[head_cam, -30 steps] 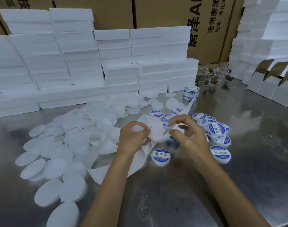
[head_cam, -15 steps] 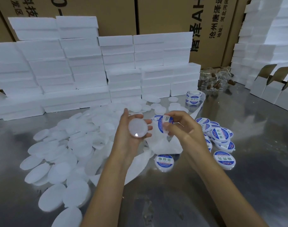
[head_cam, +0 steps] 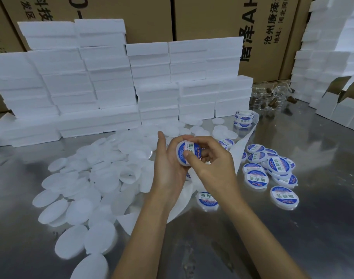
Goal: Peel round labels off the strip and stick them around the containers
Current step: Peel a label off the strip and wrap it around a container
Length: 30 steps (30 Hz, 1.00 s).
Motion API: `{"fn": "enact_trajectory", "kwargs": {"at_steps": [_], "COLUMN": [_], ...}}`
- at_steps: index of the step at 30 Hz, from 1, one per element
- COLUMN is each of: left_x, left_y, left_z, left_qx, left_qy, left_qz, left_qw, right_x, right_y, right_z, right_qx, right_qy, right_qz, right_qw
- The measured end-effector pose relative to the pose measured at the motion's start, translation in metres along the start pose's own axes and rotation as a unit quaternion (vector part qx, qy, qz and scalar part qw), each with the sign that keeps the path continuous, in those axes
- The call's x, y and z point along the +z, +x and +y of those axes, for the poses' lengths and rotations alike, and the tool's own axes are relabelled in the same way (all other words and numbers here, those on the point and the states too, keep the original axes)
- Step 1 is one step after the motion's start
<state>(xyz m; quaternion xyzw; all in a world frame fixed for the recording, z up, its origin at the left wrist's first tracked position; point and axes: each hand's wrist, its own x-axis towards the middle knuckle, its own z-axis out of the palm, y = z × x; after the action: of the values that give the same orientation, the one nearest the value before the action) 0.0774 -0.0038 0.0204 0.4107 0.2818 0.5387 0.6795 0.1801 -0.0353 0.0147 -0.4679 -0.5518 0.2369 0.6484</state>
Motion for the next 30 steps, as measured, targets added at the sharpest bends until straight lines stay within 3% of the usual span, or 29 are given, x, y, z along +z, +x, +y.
{"fn": "enact_trajectory", "kwargs": {"at_steps": [15,20,24,30], "left_x": [0.015,0.022,0.026,0.027], "left_y": [-0.003,-0.008,-0.012,-0.013], "left_z": [-0.014,-0.011,-0.007,-0.007], "left_qx": [0.091,0.052,0.01,0.012], "left_qy": [0.116,0.056,-0.032,-0.074], "left_qz": [-0.028,0.003,0.031,0.017], "left_qw": [0.989,0.997,0.999,0.997], "right_x": [-0.004,-0.005,-0.004,-0.008], "right_y": [-0.01,-0.012,-0.01,-0.011], "right_z": [-0.002,-0.003,-0.003,0.009], "right_qx": [0.003,0.006,-0.018,0.01], "right_qy": [-0.067,-0.117,-0.253,-0.339], "right_qz": [0.054,0.066,0.092,0.086], "right_qw": [0.996,0.991,0.963,0.937]}}
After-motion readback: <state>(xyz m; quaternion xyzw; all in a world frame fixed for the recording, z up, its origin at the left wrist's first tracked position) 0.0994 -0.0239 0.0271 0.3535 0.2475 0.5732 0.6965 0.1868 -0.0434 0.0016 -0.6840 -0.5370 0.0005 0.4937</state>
